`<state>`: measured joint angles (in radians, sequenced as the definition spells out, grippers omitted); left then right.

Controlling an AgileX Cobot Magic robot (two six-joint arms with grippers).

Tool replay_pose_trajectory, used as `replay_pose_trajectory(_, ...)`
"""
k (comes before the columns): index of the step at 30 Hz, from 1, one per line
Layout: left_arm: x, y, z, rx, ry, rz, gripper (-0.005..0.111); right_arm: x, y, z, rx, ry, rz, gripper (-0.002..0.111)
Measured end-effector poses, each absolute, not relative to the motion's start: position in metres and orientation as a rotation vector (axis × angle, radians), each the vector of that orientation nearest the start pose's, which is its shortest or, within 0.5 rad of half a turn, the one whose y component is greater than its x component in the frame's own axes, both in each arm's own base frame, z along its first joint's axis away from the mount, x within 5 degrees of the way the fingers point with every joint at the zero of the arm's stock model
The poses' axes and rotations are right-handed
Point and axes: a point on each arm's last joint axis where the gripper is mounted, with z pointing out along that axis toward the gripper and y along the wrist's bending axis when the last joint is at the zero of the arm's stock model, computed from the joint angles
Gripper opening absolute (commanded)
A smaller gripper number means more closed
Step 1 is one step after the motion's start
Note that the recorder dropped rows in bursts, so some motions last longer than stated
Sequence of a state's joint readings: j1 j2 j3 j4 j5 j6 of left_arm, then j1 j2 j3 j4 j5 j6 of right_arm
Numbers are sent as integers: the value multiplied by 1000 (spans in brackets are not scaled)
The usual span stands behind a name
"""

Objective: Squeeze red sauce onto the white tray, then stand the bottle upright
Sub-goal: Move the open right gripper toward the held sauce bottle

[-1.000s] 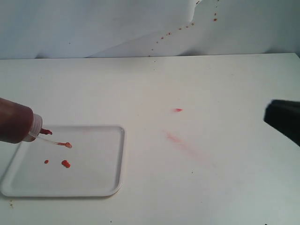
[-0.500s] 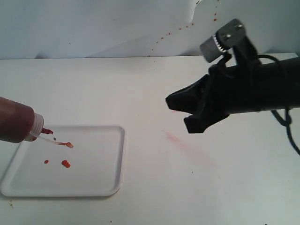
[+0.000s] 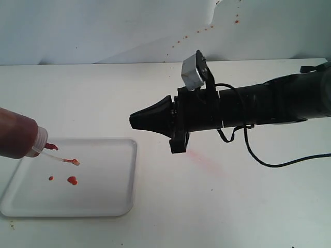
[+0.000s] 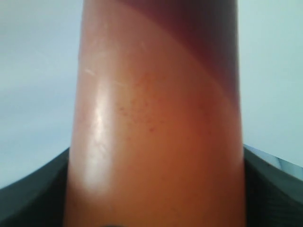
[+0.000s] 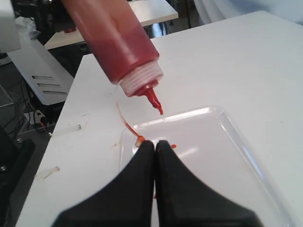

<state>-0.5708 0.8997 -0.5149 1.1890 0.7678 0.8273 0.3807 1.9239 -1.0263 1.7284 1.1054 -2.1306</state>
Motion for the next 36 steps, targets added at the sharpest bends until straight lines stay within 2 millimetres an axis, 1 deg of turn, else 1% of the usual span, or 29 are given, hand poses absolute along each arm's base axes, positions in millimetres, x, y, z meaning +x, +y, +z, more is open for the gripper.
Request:
replay_pose_trajectory(3, 163, -35, 274, -2568, -1473, -1734, 0, 310, 214, 174, -1184, 1615, 1227, 0)
replay_pose_trajectory(6, 163, -35, 274, -2568, -1473, -1734, 0, 311, 217, 168, -1186, 1625, 1237, 0)
replay_pose_trajectory(13, 163, -35, 274, -2567, -1470, -1736, 0, 312, 217, 169, -1182, 1621, 1236, 0)
replay_pose_trajectory(15, 163, -35, 274, -2567, -1470, -1736, 0, 312, 217, 169, -1182, 1621, 1236, 3)
replay_pose_trajectory(16, 163, -35, 274, -2567, -1470, -1736, 0, 312, 217, 169, -1182, 1621, 1236, 8)
replay_pose_trajectory(18, 163, -35, 274, -2567, -1470, -1736, 0, 312, 217, 169, -1182, 1621, 1236, 21)
replay_pose_trajectory(19, 163, -35, 274, -2567, -1470, -1736, 0, 313, 217, 169, -1181, 1626, 1230, 32)
replay_pose_trajectory(20, 163, -35, 274, -2567, -1468, -1736, 0, 313, 217, 168, -1180, 1634, 1219, 46)
replay_pose_trajectory(23, 163, -35, 274, -2567, -1468, -1736, 0, 315, 217, 165, -1177, 1668, 1172, 93)
replay_pose_trajectory(24, 163, -35, 274, -2567, -1468, -1736, 0, 316, 218, 164, -1179, 1683, 1147, 105)
replay_pose_trajectory(26, 163, -35, 274, -2567, -1468, -1736, 0, 317, 223, 162, -1190, 1708, 1098, 105)
replay_pose_trajectory(29, 163, -35, 274, -2567, -1468, -1736, 0, 316, 236, 165, -1222, 1700, 1061, 105)
replay_pose_trajectory(34, 163, -35, 274, -2567, -1468, -1736, 0, 307, 269, 181, -1299, 1606, 1057, 105)
replay_pose_trajectory(36, 163, -35, 274, -2567, -1468, -1736, 0, 306, 283, 189, -1330, 1572, 1024, 105)
